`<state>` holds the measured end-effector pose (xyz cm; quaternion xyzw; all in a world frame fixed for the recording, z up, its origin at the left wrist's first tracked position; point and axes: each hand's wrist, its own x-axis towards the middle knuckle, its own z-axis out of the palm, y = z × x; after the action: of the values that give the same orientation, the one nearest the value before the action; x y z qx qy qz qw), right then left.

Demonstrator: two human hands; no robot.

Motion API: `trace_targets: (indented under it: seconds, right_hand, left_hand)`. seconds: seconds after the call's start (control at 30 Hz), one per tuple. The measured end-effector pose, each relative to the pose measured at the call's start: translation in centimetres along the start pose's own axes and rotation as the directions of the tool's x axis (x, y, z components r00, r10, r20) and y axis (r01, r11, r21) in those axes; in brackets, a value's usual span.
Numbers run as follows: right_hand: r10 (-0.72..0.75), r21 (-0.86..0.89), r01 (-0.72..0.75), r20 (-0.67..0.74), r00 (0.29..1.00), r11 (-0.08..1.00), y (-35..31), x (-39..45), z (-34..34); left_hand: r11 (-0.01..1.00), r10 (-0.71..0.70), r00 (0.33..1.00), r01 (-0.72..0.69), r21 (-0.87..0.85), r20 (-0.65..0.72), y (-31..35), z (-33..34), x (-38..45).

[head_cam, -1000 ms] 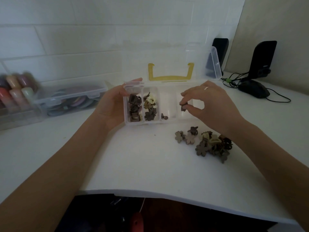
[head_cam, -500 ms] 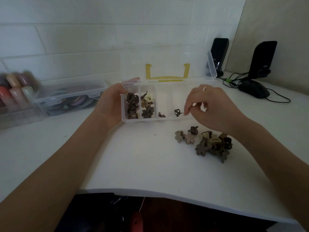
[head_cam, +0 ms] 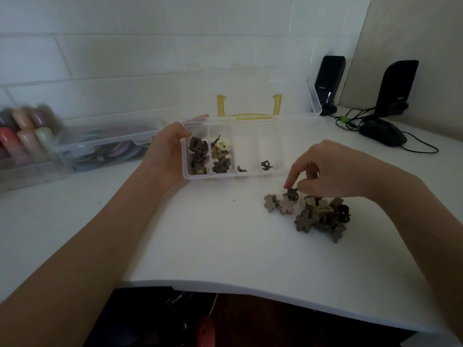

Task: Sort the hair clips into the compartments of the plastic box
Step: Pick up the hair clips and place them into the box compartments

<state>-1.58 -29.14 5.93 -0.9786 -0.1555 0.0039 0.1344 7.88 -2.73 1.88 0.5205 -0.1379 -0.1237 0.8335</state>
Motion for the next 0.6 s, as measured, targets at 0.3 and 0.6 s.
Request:
trace_targets:
  seconds: [0.3, 0.6]
  right_hand:
    - [-0.040, -0.049, 0.042, 0.040, 0.998, 0.998, 0.10, 0.41, 0.57]
    - [-0.127, 0.191, 0.217, -0.397, 0.909, 0.957, -0.06, 0.78, 0.25]
  left_hand:
    - [1.000, 0.004, 1.000, -0.004, -0.004, -0.014, -0.08, 0.33, -0.18]
    - [1.000, 0.004, 1.000, -0.004, 0.012, 0.030, -0.11, 0.04, -0.04]
